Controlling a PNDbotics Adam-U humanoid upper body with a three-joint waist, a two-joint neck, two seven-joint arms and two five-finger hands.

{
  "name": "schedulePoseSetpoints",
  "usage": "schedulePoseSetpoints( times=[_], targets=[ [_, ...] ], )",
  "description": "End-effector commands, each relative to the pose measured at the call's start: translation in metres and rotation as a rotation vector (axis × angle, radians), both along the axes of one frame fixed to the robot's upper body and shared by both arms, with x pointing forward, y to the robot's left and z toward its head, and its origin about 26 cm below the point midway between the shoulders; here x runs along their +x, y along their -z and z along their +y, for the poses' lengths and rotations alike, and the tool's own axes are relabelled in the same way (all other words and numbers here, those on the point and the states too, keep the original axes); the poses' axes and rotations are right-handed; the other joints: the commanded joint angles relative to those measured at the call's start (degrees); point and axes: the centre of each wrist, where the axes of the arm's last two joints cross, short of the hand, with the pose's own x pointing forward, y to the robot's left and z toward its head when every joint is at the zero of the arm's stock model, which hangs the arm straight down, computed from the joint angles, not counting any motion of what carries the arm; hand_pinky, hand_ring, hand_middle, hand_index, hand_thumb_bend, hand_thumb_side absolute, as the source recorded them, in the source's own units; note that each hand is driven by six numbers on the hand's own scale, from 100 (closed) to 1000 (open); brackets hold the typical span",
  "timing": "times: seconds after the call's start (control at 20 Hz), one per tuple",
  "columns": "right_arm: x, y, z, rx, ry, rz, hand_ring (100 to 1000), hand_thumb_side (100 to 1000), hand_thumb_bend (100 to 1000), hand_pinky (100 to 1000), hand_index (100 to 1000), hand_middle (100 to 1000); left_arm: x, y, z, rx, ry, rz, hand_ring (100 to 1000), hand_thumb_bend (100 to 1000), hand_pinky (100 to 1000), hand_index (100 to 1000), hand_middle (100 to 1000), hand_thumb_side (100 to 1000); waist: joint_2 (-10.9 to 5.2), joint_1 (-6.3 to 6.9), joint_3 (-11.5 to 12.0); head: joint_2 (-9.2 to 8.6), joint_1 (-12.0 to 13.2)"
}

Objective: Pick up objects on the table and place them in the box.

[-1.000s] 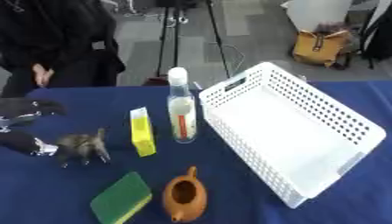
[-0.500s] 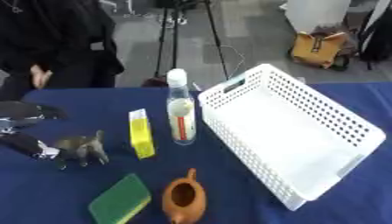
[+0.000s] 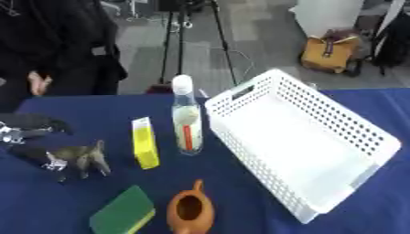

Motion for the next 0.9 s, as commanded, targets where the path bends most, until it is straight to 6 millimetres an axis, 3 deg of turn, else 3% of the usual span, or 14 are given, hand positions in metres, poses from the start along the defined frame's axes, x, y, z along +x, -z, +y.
schedulePoseSetpoints(
  times=[0.05, 0.5, 0.9],
  targets=[
    [-0.002, -0.008, 0.001, -0.009, -0.011, -0.027, 672, 575, 100, 640, 588, 587, -0.002, -0.02, 0.003, 0.02, -0.03, 0.016, 1000, 702, 1000, 1000, 1000, 775, -0.94, -0.12, 0.03, -0.6, 0.16],
    [-0.002, -0.008, 0.0, -0.011, -0.014, -0.036, 667, 572, 100, 637, 584, 584, -0.008, -0.024, 0.005, 0.11, -0.034, 0.061, 1000, 674, 1000, 1000, 1000, 713, -0.92, 0.14, -0.01, -0.54, 0.15],
    [-0.001, -0.007, 0.002, -0.012, -0.027, -0.03, 663, 568, 100, 637, 582, 582, 0.002, -0.029, 0.004, 0.141, -0.041, -0.016, 1000, 643, 1000, 1000, 1000, 734, -0.68, -0.11, -0.21, -0.87, 0.25]
  ],
)
